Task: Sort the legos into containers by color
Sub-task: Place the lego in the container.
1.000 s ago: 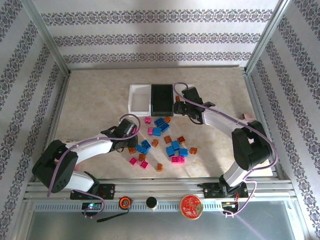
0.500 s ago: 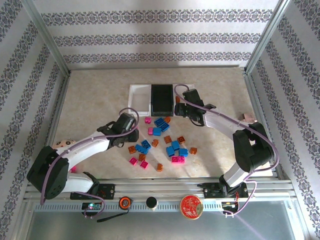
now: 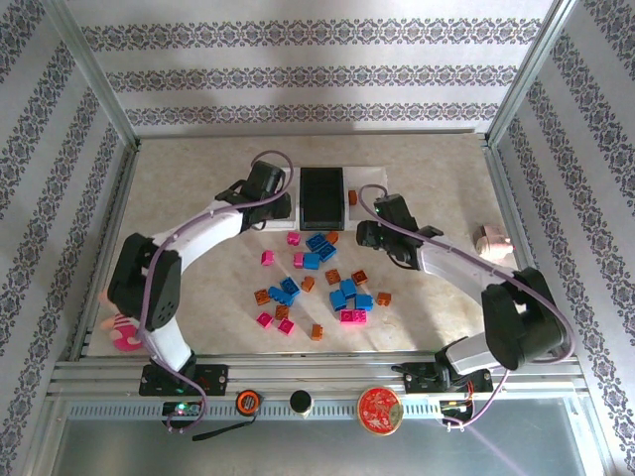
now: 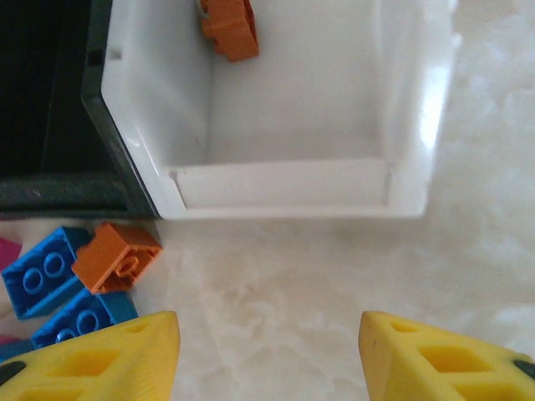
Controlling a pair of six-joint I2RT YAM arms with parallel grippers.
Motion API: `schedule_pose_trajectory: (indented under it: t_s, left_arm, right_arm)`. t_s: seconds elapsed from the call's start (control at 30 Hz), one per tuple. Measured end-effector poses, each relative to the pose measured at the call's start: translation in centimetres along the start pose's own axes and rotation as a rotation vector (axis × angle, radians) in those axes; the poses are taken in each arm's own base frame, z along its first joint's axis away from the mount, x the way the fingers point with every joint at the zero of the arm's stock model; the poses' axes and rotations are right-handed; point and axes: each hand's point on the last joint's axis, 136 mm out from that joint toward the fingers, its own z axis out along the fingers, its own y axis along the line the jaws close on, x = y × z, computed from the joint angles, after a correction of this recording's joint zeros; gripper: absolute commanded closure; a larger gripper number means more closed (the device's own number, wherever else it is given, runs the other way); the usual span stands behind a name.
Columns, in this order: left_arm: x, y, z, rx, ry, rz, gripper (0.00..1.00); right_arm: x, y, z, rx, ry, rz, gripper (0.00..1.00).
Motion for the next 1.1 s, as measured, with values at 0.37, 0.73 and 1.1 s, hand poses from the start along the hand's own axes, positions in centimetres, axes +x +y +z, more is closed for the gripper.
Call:
schedule_pose_trajectory:
  t_s: [0.37, 0.73, 1.1]
  left_arm:
    - [-3.7, 2.3, 4.1, -0.045, -0.006, -0.05, 0.42]
    - [-2.7, 0.7, -0.2, 0.075, -0.02, -0.076, 0.21]
    - [5.6, 0.2, -8.5, 0.282, -0.078, -0.134, 0.0]
  right_arm:
    - [2.7, -1.1, -3.7, -0.044, -0.047, 0.004, 0.36]
    - [5.7, -1.1, -4.5, -0.06, 0.025, -0.012, 0.38]
    - [11.6, -3.8, -5.2, 0.014, 0.166, 0.039, 0.38]
